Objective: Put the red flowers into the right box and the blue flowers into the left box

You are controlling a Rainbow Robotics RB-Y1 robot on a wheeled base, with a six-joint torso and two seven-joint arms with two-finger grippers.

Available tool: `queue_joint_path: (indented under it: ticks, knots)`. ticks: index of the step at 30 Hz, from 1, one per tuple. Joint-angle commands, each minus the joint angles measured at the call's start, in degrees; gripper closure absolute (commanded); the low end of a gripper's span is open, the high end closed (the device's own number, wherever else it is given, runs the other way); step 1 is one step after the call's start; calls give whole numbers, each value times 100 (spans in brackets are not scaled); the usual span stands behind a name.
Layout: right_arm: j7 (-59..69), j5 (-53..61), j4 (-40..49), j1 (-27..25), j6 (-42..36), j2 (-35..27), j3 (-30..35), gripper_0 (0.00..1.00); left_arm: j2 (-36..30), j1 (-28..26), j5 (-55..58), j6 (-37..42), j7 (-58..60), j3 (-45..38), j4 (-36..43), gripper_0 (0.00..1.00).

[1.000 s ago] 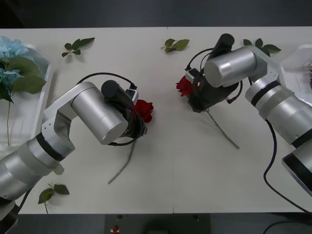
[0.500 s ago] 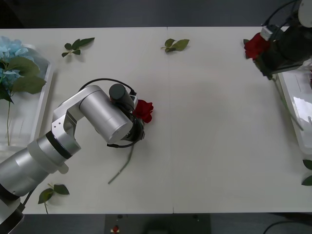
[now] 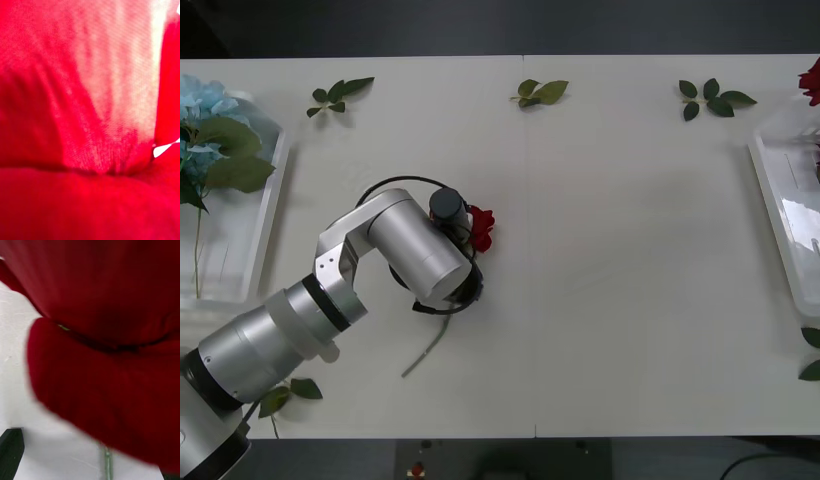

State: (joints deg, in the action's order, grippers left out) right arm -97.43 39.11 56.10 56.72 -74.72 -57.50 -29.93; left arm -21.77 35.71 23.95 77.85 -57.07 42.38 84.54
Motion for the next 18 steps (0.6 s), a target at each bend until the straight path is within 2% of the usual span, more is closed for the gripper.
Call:
queue_joint_path:
  ticks: [1,6,9,12,14,18]
  knots:
    - [-171,-202,-705,146,467,-33,93,100,111,270,-31,-7,134,-99,1,1]
    - [-163,-615,-1198,15,1100,116,93,100,111,270,-40,11,117,-99,1,7]
    - [-110,-773,-1497,-73,1434,195,93,100,111,270,-49,55,117,-99,1,21]
    - [-101,-878,-1822,-91,1785,292,93,100,111,270,-49,99,117,-108,1,29]
    - [-101,-896,-2059,-100,2031,389,93,100,111,261,-58,99,117,-108,1,39]
    - [-22,-1098,-2542,-100,2532,670,93,100,111,261,-58,99,108,-99,-17,44]
